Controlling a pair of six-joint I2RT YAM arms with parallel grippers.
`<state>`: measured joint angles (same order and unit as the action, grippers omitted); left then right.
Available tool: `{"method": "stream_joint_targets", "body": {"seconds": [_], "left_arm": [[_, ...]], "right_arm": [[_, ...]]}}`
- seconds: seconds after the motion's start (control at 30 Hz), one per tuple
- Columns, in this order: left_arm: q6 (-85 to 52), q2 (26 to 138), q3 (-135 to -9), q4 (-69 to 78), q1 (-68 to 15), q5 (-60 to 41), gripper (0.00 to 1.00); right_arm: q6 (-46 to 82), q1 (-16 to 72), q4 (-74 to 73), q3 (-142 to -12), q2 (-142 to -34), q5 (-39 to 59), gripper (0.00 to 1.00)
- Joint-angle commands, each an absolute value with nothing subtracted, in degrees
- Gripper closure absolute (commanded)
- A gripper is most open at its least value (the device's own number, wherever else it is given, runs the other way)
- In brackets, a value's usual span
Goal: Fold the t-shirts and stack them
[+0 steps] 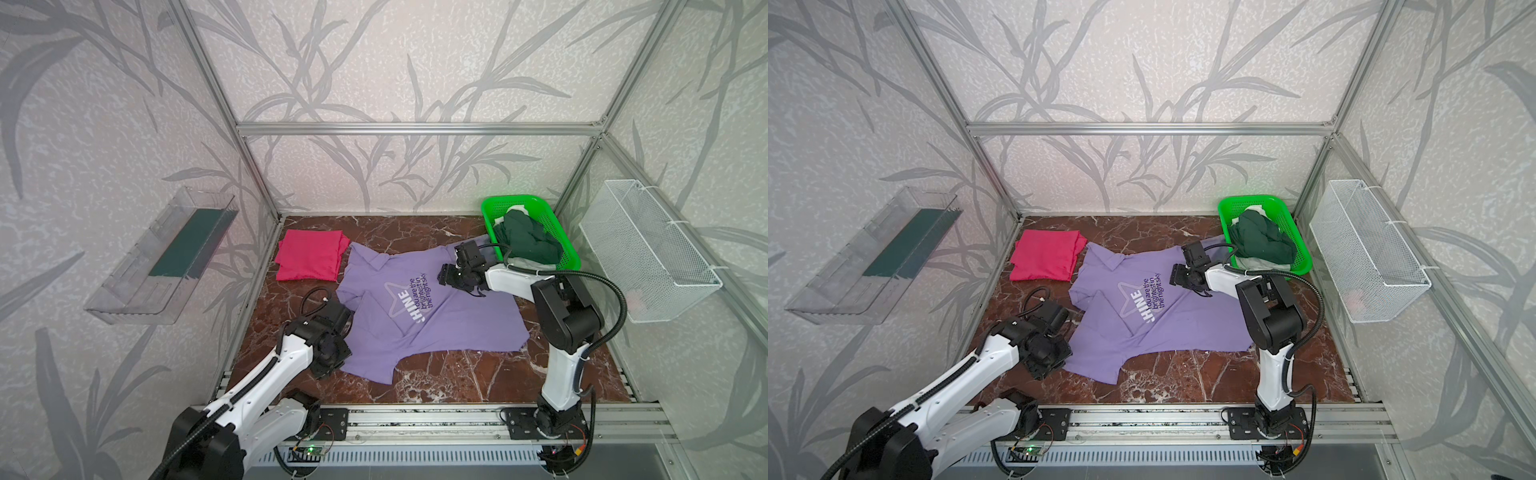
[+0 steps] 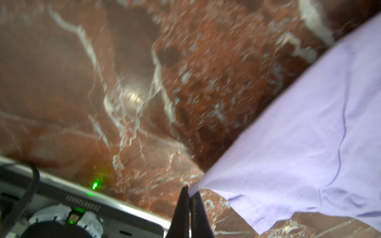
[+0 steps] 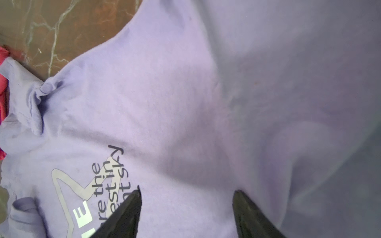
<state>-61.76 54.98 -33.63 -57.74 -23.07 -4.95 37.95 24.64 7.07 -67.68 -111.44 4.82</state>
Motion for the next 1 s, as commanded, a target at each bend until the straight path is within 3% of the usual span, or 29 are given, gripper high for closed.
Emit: {"method": "stream_joint_targets", "body": {"seconds": [0.0, 0.1, 0.13, 0.23, 0.33, 0.5, 0.6, 0.77, 0.97], "left_arm": [[-66.88, 49.50, -32.00, -62.75, -23.53, -9.53, 1.00], [-67.19, 43.16, -30.55, -62.41, -24.36, -14.66, 1.00], [-67.61, 41.40, -30.63, -62.94, -24.63, -14.77, 0.96], [-66.58, 37.70, -32.22, -63.73, -24.73, -11.59, 0.70], [-61.93, 40.20, -35.27, -59.54, -24.31, -4.42, 0.56], [-48.32, 57.63, -47.17, -48.07, -22.30, 4.22, 0.51], [-40.78, 72.78, -55.37, -40.90, -18.16, 3.60, 0.51], [-31.56, 100.21, -75.94, -44.73, -16.79, 7.27, 0.51], [-28.71, 116.43, -88.76, -44.70, -16.31, 6.82, 0.51]], "right_arm": [[40.06, 24.52, 13.62, -65.49, -112.16, 1.49, 0.28], [40.31, 24.57, 13.27, -65.43, -111.84, 1.89, 0.28], [40.31, 24.61, 13.22, -65.54, -111.76, 1.93, 0.28], [40.30, 24.59, 12.82, -65.39, -111.45, 2.63, 0.28], [39.92, 24.83, 12.63, -65.39, -110.92, 3.27, 0.29], [37.44, 25.44, 13.45, -65.66, -108.79, 4.14, 0.29], [35.35, 25.92, 14.66, -66.26, -107.31, 4.48, 0.28], [32.47, 26.79, 17.72, -68.05, -105.26, 6.38, 0.28], [30.86, 27.05, 20.14, -69.98, -105.05, 7.08, 0.28]]}}
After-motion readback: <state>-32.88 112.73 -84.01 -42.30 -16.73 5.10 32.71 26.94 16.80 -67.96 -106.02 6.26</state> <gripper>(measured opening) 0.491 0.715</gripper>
